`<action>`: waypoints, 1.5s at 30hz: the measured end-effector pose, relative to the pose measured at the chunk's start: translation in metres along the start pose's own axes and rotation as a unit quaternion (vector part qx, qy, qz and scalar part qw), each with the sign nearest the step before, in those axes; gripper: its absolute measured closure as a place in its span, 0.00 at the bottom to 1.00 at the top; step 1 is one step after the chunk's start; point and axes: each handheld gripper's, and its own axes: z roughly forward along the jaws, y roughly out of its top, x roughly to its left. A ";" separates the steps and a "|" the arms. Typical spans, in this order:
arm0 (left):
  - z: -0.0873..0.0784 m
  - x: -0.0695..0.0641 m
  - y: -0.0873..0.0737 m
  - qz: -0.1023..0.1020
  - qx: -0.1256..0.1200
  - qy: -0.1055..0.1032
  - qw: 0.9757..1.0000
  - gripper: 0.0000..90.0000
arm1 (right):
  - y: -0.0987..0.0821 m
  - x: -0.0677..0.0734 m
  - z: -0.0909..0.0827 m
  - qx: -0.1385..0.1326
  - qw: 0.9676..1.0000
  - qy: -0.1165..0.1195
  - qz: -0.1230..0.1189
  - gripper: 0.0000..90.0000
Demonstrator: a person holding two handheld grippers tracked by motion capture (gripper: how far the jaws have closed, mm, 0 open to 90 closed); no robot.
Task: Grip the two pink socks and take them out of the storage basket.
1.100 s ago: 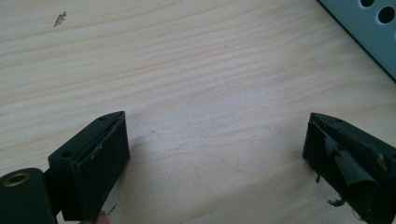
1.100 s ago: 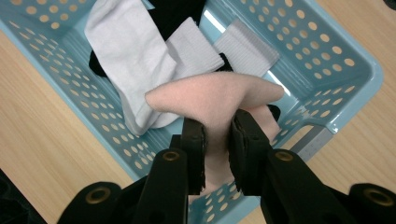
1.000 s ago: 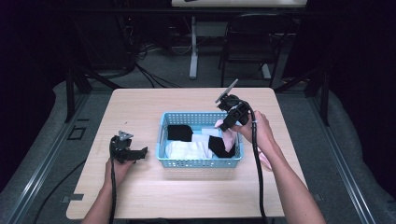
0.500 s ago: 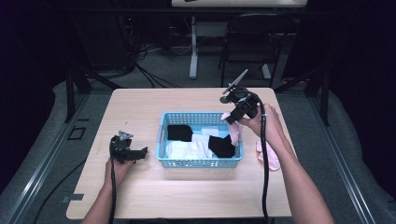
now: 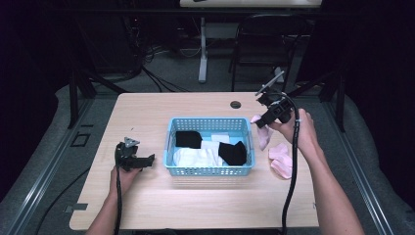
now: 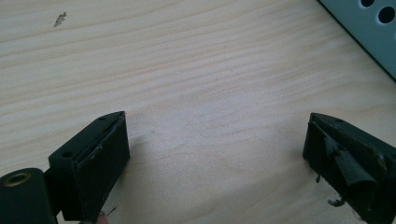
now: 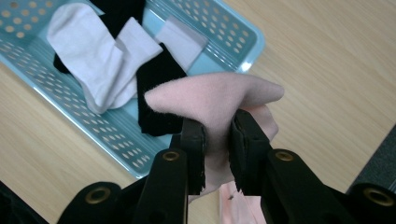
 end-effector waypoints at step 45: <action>0.000 0.000 0.000 -0.001 0.000 0.000 1.000 0.08 | -0.094 -0.060 0.087 0.019 0.991 0.000 0.133 0.04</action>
